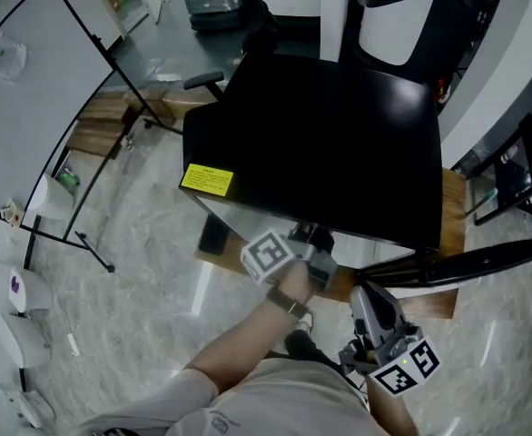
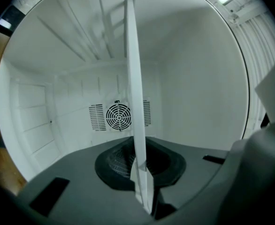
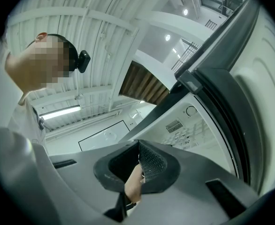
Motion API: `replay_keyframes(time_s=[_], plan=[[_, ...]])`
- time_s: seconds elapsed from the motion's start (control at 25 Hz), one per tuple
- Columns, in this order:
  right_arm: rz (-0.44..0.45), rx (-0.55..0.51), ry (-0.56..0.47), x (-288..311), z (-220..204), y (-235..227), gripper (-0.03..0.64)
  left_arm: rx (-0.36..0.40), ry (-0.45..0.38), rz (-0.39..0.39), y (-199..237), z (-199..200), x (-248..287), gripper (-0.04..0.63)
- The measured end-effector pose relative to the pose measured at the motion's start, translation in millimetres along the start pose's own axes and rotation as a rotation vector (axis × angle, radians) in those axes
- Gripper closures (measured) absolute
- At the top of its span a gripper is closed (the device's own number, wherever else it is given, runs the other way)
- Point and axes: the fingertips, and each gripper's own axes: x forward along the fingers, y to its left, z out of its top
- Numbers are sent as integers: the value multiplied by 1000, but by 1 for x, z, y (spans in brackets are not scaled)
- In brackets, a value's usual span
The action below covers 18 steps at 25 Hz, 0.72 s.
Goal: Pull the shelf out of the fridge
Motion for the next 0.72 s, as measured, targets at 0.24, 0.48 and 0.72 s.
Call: replay_keyframes(time_s=[0.24, 0.48, 0.72], plan=[[-5, 8, -4, -4, -1, 1, 597, 2, -8, 15, -1, -2, -7, 566], [0, 13, -7, -7, -6, 8, 597, 1, -3, 23, -2, -5, -18, 566], [4, 22, -8, -14, -12, 15, 597, -2, -5, 29, -1, -9, -29, 566]])
